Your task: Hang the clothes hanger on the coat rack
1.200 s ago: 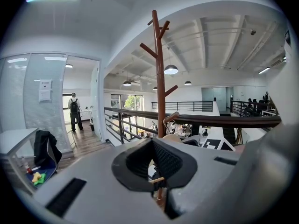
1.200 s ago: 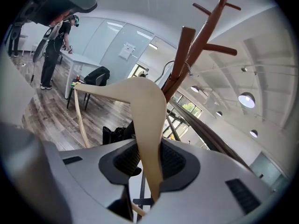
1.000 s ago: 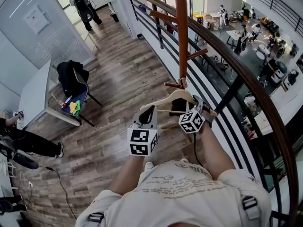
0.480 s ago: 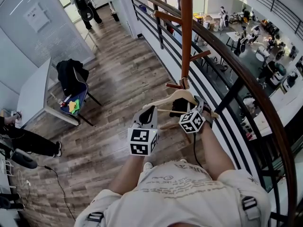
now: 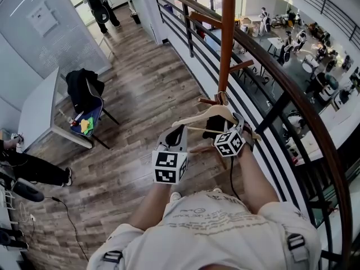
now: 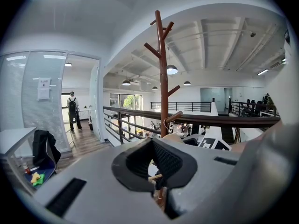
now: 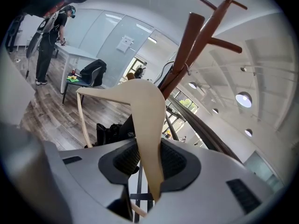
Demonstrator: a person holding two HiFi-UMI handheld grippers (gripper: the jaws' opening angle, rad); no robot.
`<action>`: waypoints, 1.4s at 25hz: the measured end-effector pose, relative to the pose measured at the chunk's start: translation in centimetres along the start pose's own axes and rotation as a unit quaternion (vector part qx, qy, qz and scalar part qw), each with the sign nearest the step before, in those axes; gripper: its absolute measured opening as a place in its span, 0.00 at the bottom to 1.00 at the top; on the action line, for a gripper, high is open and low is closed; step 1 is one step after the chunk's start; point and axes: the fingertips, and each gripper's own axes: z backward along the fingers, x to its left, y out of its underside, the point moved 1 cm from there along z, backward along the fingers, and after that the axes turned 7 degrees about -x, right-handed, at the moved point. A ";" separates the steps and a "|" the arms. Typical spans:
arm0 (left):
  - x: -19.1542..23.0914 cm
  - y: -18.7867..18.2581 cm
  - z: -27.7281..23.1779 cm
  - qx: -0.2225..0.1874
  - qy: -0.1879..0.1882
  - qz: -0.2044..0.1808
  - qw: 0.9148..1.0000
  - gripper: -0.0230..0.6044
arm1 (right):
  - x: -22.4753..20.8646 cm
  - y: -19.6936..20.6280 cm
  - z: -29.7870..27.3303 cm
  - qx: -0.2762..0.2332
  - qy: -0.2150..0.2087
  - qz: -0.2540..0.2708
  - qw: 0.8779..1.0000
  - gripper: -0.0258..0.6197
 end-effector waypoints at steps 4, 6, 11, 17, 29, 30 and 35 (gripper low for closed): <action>0.5 0.3 0.0 0.004 0.004 -0.002 1.000 0.04 | 0.0 -0.1 0.0 -0.003 0.009 -0.015 1.000 0.24; 0.6 0.3 0.1 0.003 0.007 -0.003 1.000 0.04 | 0.0 -0.4 0.3 -0.012 0.012 -0.024 1.000 0.25; 1.1 0.1 0.4 0.000 0.015 -0.003 1.000 0.04 | -0.2 -2.2 1.5 -0.036 0.020 -0.025 0.999 0.31; 0.8 0.3 -0.1 0.002 0.031 -0.001 1.000 0.04 | -0.9 -4.5 4.1 -0.072 0.036 -0.037 0.996 0.34; -1.4 0.1 -1.2 -0.011 0.082 0.005 0.997 0.04 | -5.0 -10.0 13.4 -0.170 0.096 -0.100 0.976 0.29; -1.5 0.1 -1.3 -0.012 0.087 0.006 0.996 0.04 | -5.2 -10.3 14.3 -0.177 0.102 -0.108 0.973 0.27; -2.3 -0.1 -1.2 -0.018 0.115 0.005 0.993 0.04 | -5.2 -10.3 17.2 -0.185 0.123 -0.173 0.959 0.16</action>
